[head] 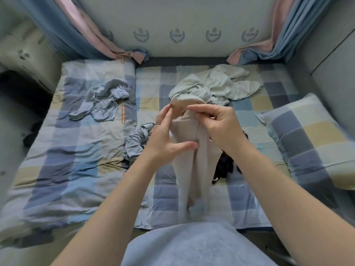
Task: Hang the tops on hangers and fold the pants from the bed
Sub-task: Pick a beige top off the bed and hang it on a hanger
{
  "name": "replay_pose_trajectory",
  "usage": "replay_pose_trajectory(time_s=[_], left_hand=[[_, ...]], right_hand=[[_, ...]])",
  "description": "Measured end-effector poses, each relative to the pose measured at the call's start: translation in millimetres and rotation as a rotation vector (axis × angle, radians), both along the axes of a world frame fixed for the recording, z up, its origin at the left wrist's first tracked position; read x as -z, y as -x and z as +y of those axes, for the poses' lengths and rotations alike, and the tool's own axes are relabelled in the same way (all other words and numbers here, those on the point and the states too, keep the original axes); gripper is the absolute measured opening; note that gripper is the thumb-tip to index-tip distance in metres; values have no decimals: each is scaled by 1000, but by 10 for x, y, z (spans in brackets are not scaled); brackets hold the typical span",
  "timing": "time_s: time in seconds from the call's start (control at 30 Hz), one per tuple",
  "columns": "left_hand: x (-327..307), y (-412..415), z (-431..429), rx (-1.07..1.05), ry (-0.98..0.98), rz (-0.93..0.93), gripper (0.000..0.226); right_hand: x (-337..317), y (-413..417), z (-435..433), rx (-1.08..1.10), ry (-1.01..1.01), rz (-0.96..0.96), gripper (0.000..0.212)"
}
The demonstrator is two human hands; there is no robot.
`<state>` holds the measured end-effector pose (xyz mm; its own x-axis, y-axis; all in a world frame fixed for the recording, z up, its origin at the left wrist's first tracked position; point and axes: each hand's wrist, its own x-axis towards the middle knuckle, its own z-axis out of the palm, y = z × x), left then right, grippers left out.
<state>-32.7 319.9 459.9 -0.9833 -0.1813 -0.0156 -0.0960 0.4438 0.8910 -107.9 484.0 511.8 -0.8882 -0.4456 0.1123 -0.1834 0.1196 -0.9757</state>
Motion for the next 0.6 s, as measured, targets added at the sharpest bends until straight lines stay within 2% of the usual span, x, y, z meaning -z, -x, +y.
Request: replay_pose_trajectory(time_s=[0.07,0.17,0.23,0.27,0.37,0.47,0.53,0.6], left_hand=[[-75,-37,38,32,-23,45,115],[-168,-79,136,50,-211,139,59],[-227,-90,158,-38,-288,186,24],[-249,-86,134,-105,-331,193,15],[-346,-110,42,-218,-475,195,14],[-410,-169,-30,-243,-604,158,18],[-486,-195,-50,-252,-715,158,18],[-584,-193,-75,-278,-778,161,23]], right_hand=[[-220,-69,-95,-22,61,21,29],[-470,-164,-188,-50,109,35,29],[-574,-211,-225,-69,119,58,33],[-608,-226,-235,-80,122,61,35],[-629,-235,-223,-124,114,68,38],[-454,-210,-110,-170,-141,98,67],[-266,-223,-17,-312,-180,-95,80],[-38,-281,29,-451,-208,-259,61]])
